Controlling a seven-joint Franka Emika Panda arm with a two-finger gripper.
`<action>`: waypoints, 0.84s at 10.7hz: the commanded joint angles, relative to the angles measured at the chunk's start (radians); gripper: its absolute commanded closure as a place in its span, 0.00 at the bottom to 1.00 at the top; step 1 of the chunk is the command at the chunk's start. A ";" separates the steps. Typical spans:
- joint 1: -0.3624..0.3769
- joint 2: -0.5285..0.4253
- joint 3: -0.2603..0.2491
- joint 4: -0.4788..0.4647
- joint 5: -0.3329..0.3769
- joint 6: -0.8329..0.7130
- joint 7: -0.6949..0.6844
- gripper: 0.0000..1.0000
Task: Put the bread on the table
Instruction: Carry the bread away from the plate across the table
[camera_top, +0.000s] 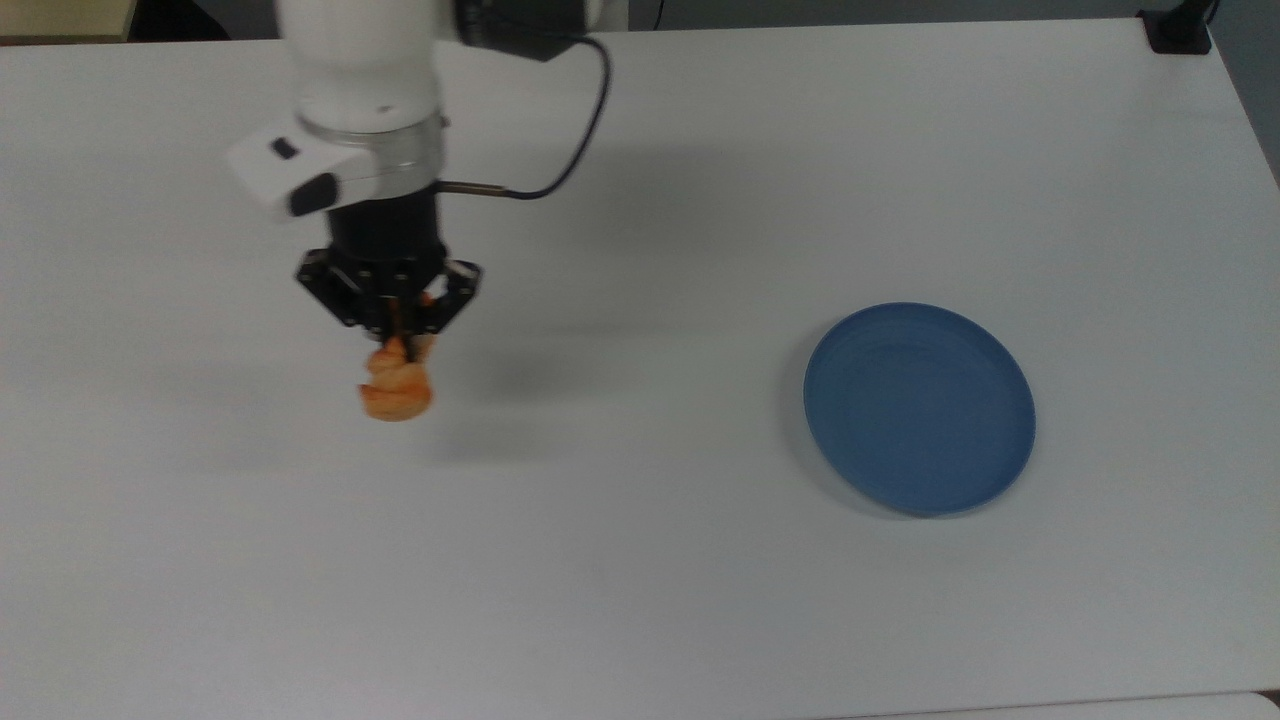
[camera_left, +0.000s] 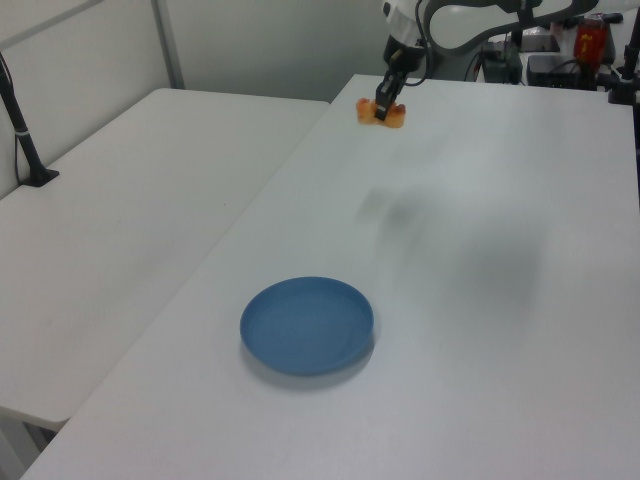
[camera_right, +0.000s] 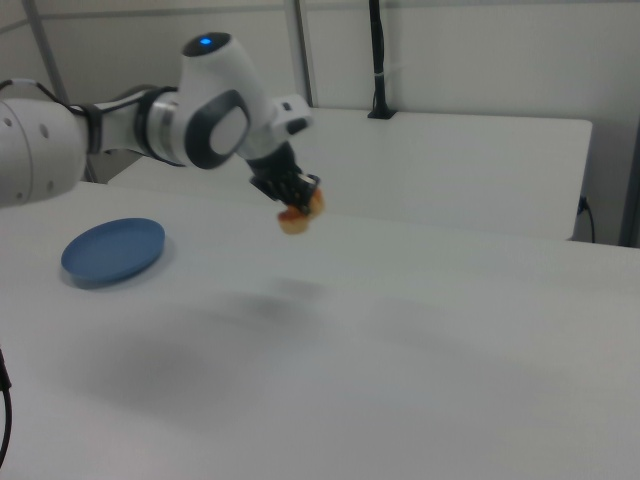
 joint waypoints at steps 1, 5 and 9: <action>-0.056 0.023 -0.071 -0.020 0.118 0.075 -0.184 1.00; -0.177 0.119 -0.093 -0.020 0.216 0.181 -0.358 1.00; -0.236 0.259 -0.092 -0.014 0.221 0.340 -0.378 1.00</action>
